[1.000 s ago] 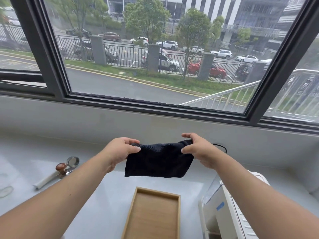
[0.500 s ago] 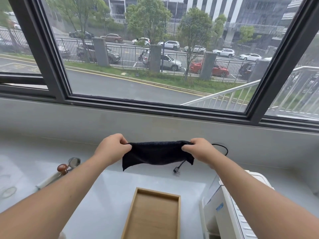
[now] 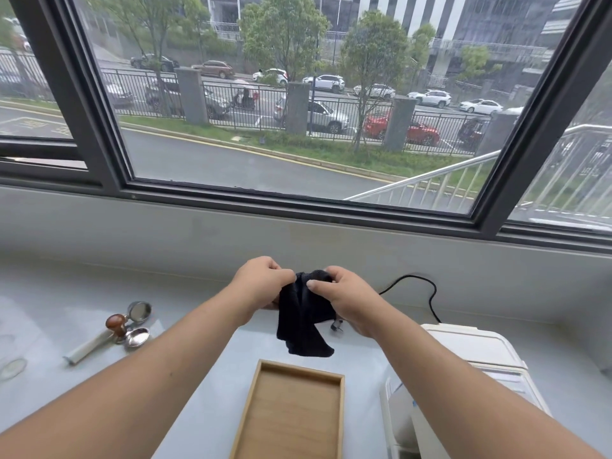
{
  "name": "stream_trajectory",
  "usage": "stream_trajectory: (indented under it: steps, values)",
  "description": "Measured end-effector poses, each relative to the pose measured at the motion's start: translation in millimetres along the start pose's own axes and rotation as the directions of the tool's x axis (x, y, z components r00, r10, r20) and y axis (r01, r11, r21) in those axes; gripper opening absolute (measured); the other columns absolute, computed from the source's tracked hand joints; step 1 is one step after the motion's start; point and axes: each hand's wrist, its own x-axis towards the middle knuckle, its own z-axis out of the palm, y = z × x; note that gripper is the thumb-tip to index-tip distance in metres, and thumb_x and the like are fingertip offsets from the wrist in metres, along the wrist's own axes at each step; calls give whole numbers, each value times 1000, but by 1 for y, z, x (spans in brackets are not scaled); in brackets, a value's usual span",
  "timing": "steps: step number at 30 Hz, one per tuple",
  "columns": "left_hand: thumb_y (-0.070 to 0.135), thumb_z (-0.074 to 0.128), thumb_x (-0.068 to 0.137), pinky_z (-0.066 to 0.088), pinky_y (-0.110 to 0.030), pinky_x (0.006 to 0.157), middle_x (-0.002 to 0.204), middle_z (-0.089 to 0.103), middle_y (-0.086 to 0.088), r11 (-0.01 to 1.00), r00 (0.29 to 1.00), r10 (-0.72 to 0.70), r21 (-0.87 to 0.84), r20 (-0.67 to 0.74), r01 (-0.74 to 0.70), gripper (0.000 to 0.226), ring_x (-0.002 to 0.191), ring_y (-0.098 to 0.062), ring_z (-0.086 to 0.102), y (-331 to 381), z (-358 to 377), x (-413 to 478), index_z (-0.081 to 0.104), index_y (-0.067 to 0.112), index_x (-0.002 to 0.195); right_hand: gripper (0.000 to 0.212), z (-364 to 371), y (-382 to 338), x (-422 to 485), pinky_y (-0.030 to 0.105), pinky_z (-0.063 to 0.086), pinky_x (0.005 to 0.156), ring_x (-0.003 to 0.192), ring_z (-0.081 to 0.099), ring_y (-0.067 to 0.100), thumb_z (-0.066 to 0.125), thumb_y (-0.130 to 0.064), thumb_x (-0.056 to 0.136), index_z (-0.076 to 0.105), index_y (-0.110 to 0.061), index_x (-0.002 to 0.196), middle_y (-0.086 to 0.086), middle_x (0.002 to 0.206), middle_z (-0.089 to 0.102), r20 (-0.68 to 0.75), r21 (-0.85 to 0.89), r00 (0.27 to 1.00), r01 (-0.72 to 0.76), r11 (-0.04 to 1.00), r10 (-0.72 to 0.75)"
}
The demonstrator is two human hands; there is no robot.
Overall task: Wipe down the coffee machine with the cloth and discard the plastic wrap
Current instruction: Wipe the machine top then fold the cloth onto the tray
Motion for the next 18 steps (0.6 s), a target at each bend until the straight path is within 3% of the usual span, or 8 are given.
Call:
stream_trajectory:
  steps: [4, 7, 10, 13, 16, 18]
  values:
    - [21, 72, 92, 66, -46, 81, 87, 76, -21, 998, 1000, 3, -56, 31, -1, 19, 75, -29, 73, 6, 10, -3, 61, 7, 98, 35, 6, -7, -6, 38, 62, 76, 92, 77, 24, 75, -25, 82, 63, -13, 112, 11, 105, 76, 129, 81, 992, 6, 997, -16]
    - [22, 78, 93, 66, -39, 76, 81, 77, -13, 992, 999, 10, -128, 49, -4, 22, 70, -23, 75, 9, 12, -4, 63, 7, 96, 53, 7, -8, -9, 30, 58, 72, 97, 74, 19, 80, -22, 73, 55, -19, 120, 8, 113, 73, 152, 8, 988, 27, 1000, -28]
    - [24, 78, 94, 63, -33, 74, 83, 81, -9, 978, 991, 51, -209, 125, -24, 23, 76, -21, 79, 10, 14, -4, 65, 7, 98, 44, 9, -4, -6, 38, 56, 83, 100, 69, 23, 73, -14, 77, 54, -21, 116, 10, 114, 70, 47, -104, 997, 65, 992, -60]
    - [39, 73, 96, 61, -37, 86, 93, 82, -6, 967, 979, 107, -249, 176, -62, 32, 88, -22, 80, 6, 11, -2, 67, 9, 103, 31, 8, -3, -4, 38, 53, 82, 96, 68, 26, 64, -2, 87, 58, -18, 113, 10, 107, 70, -3, -22, 998, 63, 998, -63]
    - [56, 73, 86, 59, -42, 84, 87, 79, 0, 965, 988, 124, -243, 89, -99, 45, 81, -20, 78, -3, -1, 2, 67, 13, 97, 31, 2, -5, -7, 34, 51, 78, 91, 67, 22, 56, 3, 92, 62, -12, 118, 10, 105, 72, 12, 133, 999, 34, 991, -36]
    - [64, 75, 77, 58, -41, 83, 95, 74, -1, 982, 995, 104, -159, -4, -104, 54, 88, -20, 73, -14, -9, 4, 65, 15, 98, 32, -4, -5, -8, 37, 54, 75, 91, 70, 23, 53, 1, 96, 62, -12, 123, 7, 105, 75, 30, 219, 1000, -1, 976, -5]
